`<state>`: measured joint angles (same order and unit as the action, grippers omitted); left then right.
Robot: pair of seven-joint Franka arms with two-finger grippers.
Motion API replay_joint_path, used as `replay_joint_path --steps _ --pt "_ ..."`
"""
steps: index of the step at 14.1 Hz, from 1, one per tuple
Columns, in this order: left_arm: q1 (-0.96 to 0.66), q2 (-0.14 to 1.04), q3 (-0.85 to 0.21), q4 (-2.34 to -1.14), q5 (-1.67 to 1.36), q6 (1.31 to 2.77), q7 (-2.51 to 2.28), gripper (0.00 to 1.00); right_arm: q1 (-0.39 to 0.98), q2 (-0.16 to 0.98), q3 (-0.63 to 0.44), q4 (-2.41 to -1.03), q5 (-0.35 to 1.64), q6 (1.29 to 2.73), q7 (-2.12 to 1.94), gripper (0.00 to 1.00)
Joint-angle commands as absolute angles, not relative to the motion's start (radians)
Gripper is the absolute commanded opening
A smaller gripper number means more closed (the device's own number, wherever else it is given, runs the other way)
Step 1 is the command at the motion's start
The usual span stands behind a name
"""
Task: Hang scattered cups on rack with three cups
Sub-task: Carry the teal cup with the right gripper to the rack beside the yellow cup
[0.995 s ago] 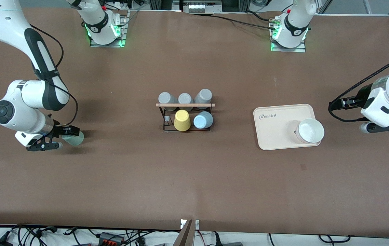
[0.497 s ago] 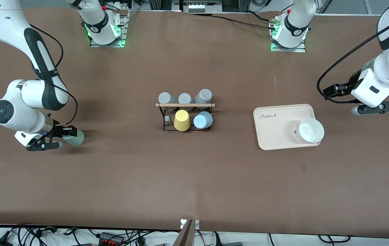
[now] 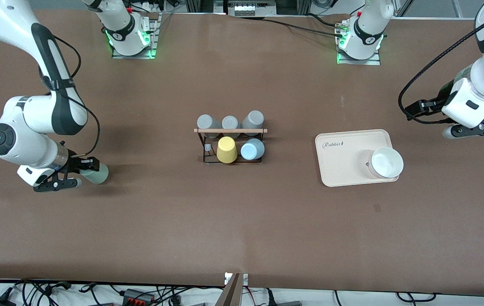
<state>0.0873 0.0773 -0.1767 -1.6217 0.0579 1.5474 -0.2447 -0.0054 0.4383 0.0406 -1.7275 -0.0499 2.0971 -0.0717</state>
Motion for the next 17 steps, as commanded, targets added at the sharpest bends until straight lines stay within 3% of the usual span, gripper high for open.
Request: replay_joint_path --steps 1,6,17 --pt "0.094 0.092 -0.179 -1.603 0.066 1.609 -0.209 1.00 0.079 0.440 0.038 -1.605 -0.046 1.952 0.053 0.24" --pt "0.097 0.084 -0.179 -1.617 0.058 1.626 -0.210 1.00 0.236 0.440 0.040 -1.484 0.015 1.833 0.314 0.24" --pt "0.118 0.092 -0.176 -1.609 0.045 1.640 -0.115 1.00 0.512 0.488 0.037 -1.417 0.031 1.896 0.787 0.24"
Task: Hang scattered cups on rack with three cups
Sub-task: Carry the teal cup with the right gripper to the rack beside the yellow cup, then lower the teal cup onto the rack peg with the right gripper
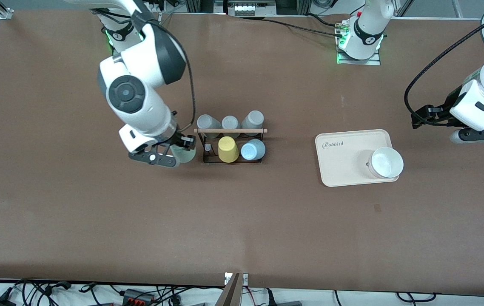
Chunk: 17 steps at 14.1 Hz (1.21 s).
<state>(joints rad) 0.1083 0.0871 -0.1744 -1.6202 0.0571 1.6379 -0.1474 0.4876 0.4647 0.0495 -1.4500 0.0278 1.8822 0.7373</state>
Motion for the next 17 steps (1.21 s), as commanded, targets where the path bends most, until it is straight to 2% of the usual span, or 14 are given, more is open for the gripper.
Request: replay_joint_path --steps 1,17 --pt "0.118 0.092 -0.178 -1.608 0.044 1.640 -0.115 1.00 0.523 0.495 0.037 -1.416 0.029 1.904 0.805 0.24" --pt "0.118 0.091 -0.178 -1.608 0.044 1.634 -0.115 1.00 0.594 0.624 0.037 -1.396 -0.021 1.976 0.893 0.24"
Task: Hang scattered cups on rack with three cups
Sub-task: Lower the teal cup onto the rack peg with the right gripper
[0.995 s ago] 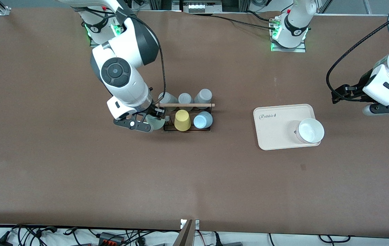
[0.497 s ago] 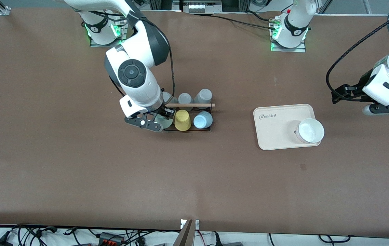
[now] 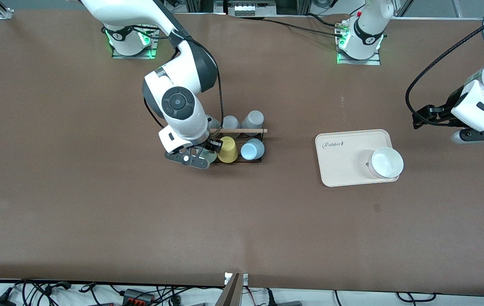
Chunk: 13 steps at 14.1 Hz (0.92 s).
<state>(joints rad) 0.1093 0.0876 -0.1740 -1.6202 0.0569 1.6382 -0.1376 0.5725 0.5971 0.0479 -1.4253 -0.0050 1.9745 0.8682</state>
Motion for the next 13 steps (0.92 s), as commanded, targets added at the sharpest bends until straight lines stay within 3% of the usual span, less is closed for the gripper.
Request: replay_joint_path --steps 1,3,5,6,7,8,13 --pt "0.118 0.091 -0.179 -1.608 0.044 1.634 -0.115 1.00 0.594 0.627 0.037 -1.396 -0.021 1.976 0.890 0.25" --pt "0.117 0.091 -0.179 -1.608 0.044 1.634 -0.115 1.00 0.594 0.634 0.037 -1.399 -0.031 1.976 0.888 0.25" --pt "0.117 0.091 -0.179 -1.606 0.044 1.634 -0.115 1.00 0.591 0.634 0.037 -1.401 -0.031 1.976 0.887 0.37" --pt "0.117 0.091 -0.179 -1.606 0.044 1.634 -0.115 1.00 0.588 0.630 0.035 -1.397 -0.029 1.973 0.882 0.54" --pt "0.115 0.091 -0.179 -1.606 0.044 1.634 -0.115 1.00 0.581 0.627 0.035 -1.396 -0.029 1.973 0.877 0.81" --pt "0.115 0.091 -0.181 -1.606 0.044 1.634 -0.115 1.00 0.578 0.626 0.032 -1.394 -0.028 1.973 0.868 0.99" --pt "0.115 0.091 -0.181 -1.606 0.044 1.634 -0.115 1.00 0.546 0.539 0.026 -1.390 -0.029 1.956 0.741 1.00"
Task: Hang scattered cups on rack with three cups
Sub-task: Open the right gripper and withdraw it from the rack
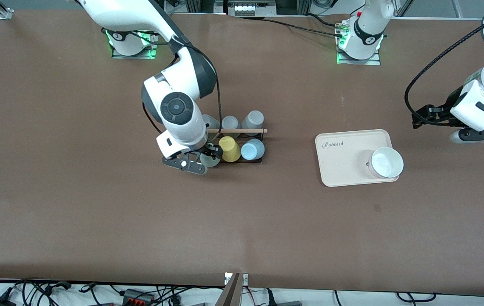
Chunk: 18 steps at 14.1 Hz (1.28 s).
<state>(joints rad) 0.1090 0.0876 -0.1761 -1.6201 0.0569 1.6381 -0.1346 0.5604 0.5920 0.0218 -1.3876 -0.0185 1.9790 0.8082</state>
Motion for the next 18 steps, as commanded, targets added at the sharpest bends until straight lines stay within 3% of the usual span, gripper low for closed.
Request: replay_joint_path --steps 1,5,11,18 --pt "0.114 0.091 -0.181 -1.606 0.044 1.634 -0.117 1.00 0.526 0.520 0.025 -1.388 -0.029 1.945 0.700 1.00" --pt "0.107 0.089 -0.183 -1.605 0.046 1.634 -0.120 1.00 0.381 0.479 0.026 -1.321 -0.018 1.809 0.537 1.00" --pt "0.106 0.089 -0.181 -1.605 0.049 1.632 -0.117 1.00 0.204 0.348 0.028 -1.331 -0.014 1.654 0.382 1.00" --pt "0.106 0.089 -0.181 -1.605 0.049 1.632 -0.117 1.00 0.031 0.155 0.026 -1.511 -0.024 1.651 0.177 1.00"
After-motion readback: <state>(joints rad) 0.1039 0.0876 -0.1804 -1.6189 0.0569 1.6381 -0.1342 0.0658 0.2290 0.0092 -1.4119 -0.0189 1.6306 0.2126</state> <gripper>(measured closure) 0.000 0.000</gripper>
